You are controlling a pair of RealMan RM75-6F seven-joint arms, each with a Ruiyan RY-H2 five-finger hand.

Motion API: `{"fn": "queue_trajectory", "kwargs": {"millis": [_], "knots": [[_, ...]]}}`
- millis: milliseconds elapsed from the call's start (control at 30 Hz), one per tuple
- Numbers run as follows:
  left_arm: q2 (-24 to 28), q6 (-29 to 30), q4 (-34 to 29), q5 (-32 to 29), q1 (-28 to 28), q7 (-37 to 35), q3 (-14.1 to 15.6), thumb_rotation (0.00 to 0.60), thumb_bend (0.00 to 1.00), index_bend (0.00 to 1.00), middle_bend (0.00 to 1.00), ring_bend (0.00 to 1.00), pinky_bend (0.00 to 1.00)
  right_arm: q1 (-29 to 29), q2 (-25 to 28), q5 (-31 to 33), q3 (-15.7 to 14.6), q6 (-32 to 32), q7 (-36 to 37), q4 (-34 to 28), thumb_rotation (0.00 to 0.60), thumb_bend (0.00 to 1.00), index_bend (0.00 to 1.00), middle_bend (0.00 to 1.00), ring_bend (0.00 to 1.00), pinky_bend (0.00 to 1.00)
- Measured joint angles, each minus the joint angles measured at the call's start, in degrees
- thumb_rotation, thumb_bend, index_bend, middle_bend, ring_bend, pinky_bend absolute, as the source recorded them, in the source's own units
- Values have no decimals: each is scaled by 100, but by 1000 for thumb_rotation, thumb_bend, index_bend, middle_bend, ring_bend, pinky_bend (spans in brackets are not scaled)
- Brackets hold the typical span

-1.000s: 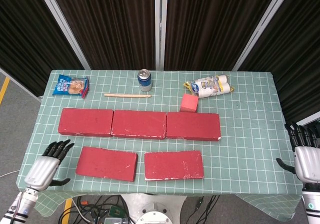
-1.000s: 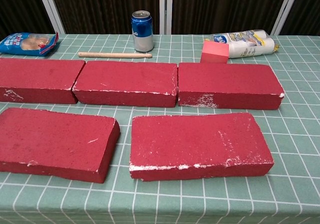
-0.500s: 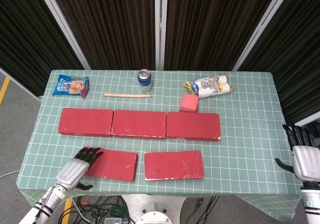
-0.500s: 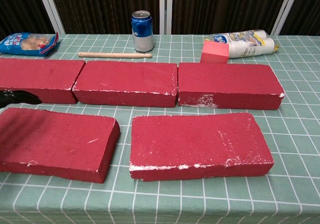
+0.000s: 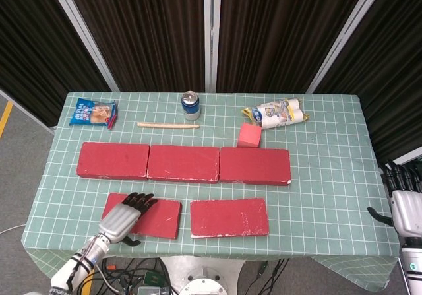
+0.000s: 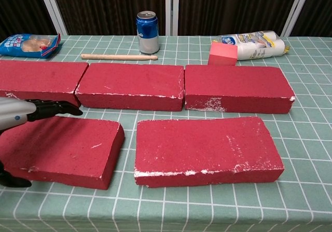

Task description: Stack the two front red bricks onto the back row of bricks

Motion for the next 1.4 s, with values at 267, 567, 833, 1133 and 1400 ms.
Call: {"fn": "queue_trajectory", "kwargs": {"millis": [267, 567, 833, 1133, 1400], "knots": [[-207, -37, -65, -765, -255, 369, -82, 600, 0, 26, 0, 0, 0, -1, -17, 24, 13, 5, 38, 41, 600, 63, 0, 0, 0, 0], [-313, -114, -30, -1273, -609, 527, -107, 600, 0, 26, 0, 0, 0, -31, 4, 36, -4, 22, 35, 25, 600, 69, 0, 0, 0, 0], [-408, -122, 94, -1537, -796, 474, -103, 600, 0, 26, 58, 0, 0, -19, -29, 74, -4, -27, -2, 26, 600, 71, 0, 0, 0, 0], [-445, -110, 111, -1729, -934, 335, -47, 600, 27, 31, 175, 0, 0, -25, -47, 120, 9, -29, 11, 64, 600, 76, 0, 0, 0, 0], [-403, 155, -96, -1620, -943, 388, 30, 600, 90, 42, 186, 0, 0, -40, -72, 150, 25, -12, 35, 106, 600, 82, 0, 0, 0, 0]]}}
